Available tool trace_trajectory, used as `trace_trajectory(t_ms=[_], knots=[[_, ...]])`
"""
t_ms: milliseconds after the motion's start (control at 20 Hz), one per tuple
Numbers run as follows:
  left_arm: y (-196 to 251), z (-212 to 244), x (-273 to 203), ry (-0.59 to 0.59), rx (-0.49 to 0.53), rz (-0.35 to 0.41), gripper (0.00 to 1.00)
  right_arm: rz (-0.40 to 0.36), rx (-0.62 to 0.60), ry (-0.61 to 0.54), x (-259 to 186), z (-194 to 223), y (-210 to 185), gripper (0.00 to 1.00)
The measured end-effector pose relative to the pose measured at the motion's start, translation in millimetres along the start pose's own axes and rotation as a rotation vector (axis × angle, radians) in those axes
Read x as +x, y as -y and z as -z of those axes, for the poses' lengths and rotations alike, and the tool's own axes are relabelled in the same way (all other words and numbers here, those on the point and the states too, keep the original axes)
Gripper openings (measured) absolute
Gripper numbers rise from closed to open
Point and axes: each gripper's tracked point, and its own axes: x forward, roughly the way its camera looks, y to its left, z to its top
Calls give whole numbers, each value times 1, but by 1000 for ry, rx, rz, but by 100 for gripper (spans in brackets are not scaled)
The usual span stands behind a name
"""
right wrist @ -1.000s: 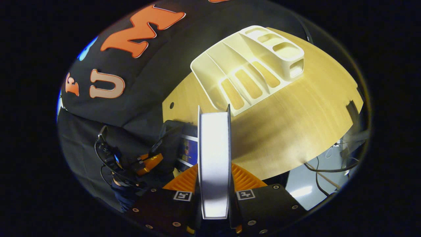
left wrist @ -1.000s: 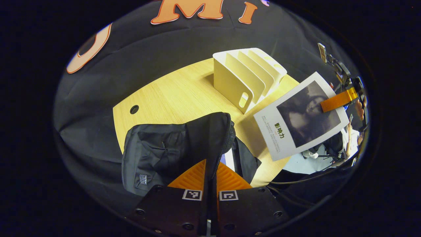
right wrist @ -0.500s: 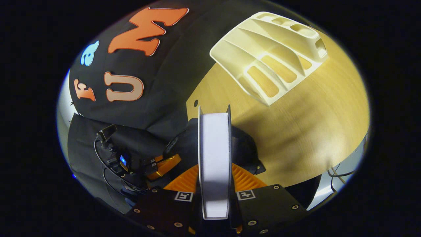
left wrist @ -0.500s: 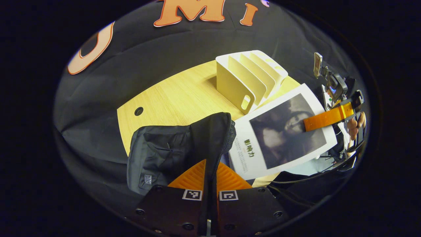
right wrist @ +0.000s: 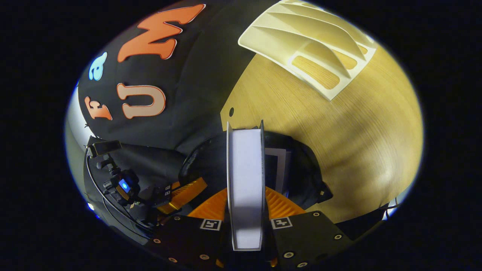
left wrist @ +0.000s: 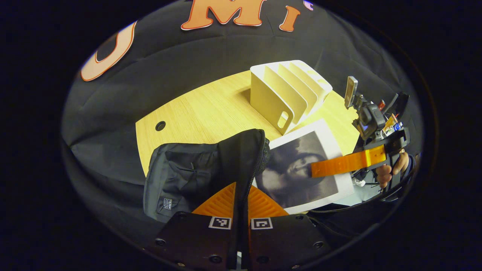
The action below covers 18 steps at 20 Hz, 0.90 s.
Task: Open the schoolbag, grab two books from the bookshelf and put them into the schoolbag.
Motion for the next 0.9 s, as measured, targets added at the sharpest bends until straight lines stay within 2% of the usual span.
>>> trace_trajectory(t_ms=[900], knots=[[17,-10,7,27,-33,26,5,-142,108,130,103,6,-14,33]])
